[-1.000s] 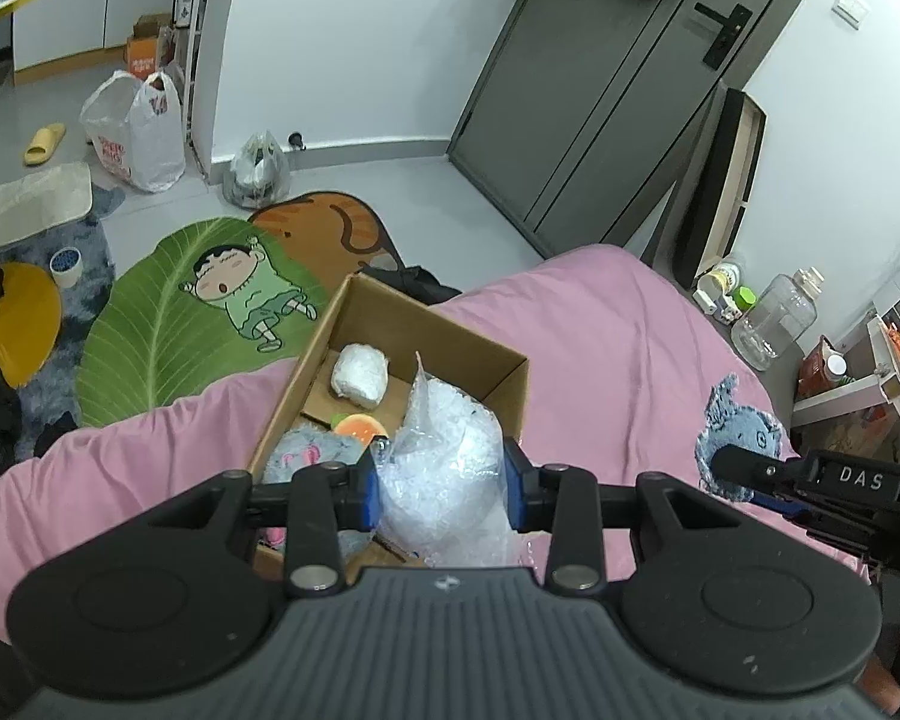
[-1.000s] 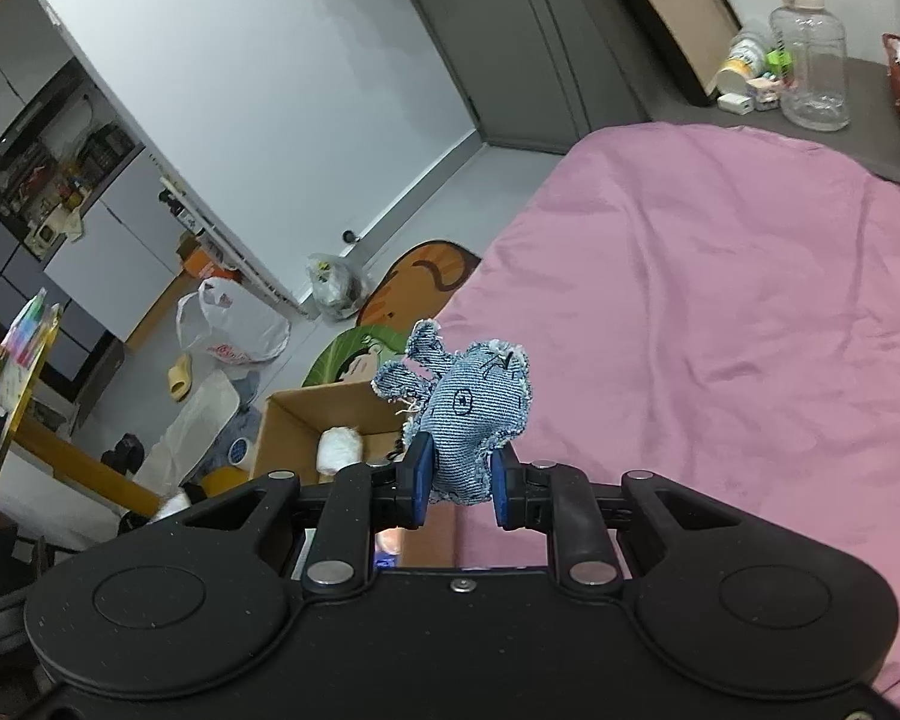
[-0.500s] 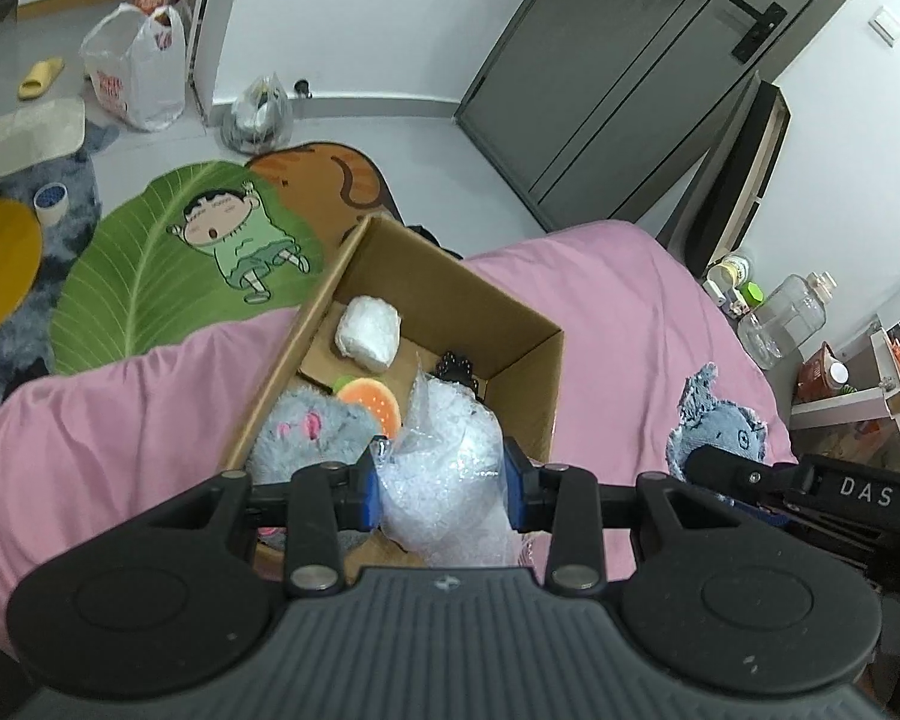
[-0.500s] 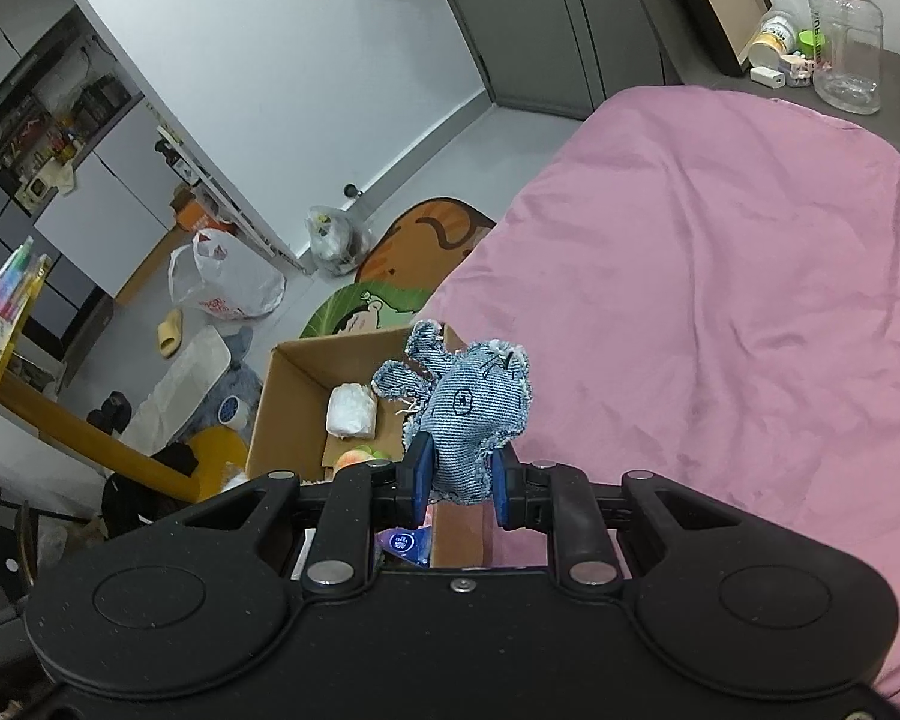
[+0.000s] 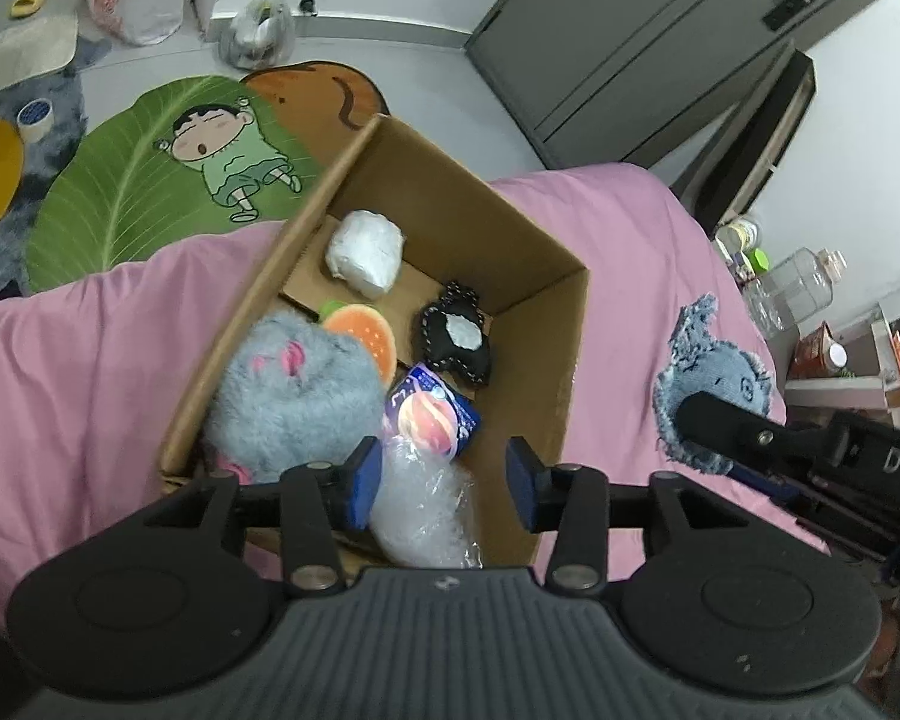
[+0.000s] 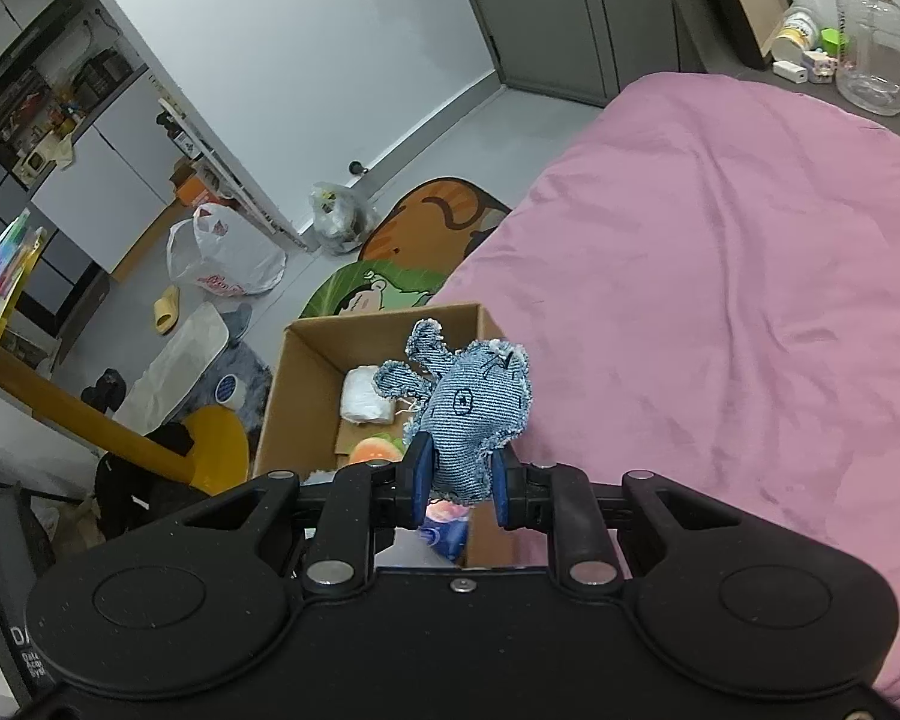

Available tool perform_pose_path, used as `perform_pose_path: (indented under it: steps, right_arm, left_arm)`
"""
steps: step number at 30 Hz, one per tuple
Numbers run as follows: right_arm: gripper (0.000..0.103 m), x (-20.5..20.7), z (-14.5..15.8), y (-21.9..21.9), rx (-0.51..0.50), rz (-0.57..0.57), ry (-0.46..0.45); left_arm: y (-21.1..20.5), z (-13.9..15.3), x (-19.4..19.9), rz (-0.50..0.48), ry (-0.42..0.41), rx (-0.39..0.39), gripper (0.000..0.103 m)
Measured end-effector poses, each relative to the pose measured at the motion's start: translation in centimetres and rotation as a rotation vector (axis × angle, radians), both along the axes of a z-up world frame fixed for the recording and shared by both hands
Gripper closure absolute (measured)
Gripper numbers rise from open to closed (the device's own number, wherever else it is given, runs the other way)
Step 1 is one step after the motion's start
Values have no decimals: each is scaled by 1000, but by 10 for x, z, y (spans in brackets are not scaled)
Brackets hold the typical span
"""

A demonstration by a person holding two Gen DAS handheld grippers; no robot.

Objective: Organize soft objects
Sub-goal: 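Lower the plastic bundle and denim bunny into the box and open both grippers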

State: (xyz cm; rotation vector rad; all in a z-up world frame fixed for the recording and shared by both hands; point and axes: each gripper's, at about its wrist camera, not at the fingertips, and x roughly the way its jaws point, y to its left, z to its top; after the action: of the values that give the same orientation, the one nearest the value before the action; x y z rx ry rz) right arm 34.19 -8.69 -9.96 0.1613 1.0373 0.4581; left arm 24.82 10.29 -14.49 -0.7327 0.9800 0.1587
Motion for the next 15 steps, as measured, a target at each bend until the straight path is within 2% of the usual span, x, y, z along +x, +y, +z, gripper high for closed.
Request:
perform_pose_path:
  steps: [8, 15]
  right_arm:
    - [83, -5, -6, 27, 12, 41, 21]
    - [83, -11, -8, 41, 14, 56, 37]
  left_arm:
    - [23, 22, -10, 32, -57, 13, 51]
    - [39, 25, -19, 55, -63, 16, 51]
